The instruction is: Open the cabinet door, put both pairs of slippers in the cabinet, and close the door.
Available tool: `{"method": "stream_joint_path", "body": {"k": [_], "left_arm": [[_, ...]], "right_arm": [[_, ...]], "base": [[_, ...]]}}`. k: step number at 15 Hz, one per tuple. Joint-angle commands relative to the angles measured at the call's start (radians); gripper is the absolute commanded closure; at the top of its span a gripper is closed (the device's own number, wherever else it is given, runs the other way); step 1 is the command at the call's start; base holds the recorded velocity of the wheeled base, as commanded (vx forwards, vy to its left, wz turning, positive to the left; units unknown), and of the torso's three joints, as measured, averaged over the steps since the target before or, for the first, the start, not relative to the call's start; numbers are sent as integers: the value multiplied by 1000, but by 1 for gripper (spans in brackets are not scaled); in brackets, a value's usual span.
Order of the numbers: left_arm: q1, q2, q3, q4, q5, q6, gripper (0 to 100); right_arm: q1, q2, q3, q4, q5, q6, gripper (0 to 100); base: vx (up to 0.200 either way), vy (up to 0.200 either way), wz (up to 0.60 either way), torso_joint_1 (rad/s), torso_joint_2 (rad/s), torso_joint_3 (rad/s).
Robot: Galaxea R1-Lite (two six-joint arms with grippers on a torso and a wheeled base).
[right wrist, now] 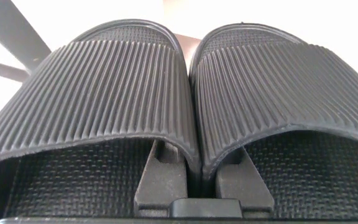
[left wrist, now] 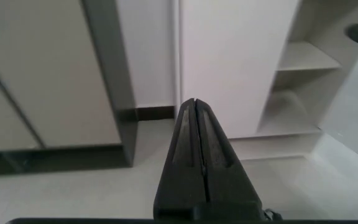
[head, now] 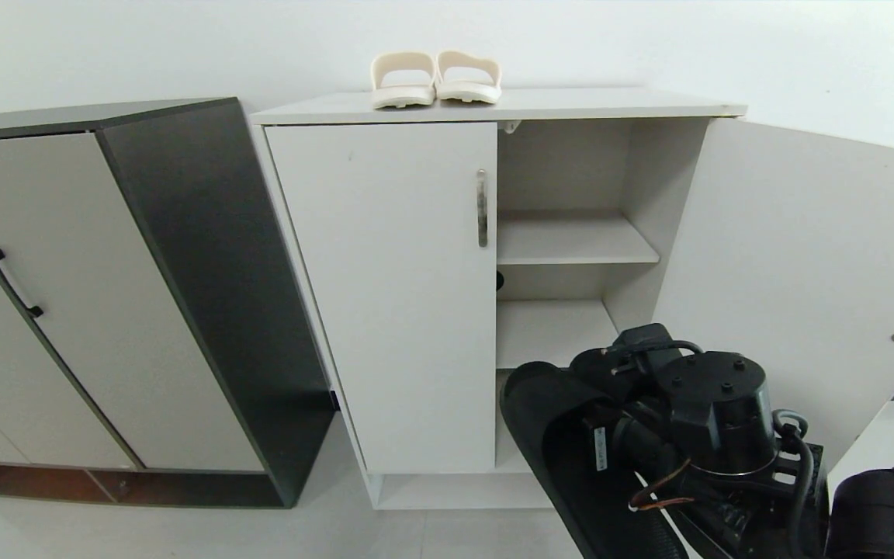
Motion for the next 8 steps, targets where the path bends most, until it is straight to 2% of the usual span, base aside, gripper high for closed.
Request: {"method": "stream_joint_path", "body": {"k": [1,2,3,4,8], "left_arm": [[19,-68,7,9,9,13,100],[19,-68,7,9,15,7,100],[19,-68,7,9,25,-16,100],[21,-69,7,7,38,-25,100],[19,-68,7,7,40,-27,100]], "right_arm": [[3,0,-1,0,1,0,100],[7,0,-1,-2,1,0,100],[24,0,1,-2,-4,-2,100],[32,0,-2,-2,-4,0,100],[33,8,-14,-2,-5,0,100]], "base": [[0,0,0,0,0,0],[0,0,0,0,0,0],[0,0,0,0,0,0],[0,0,0,0,0,0],[0,0,0,0,0,0]]}}
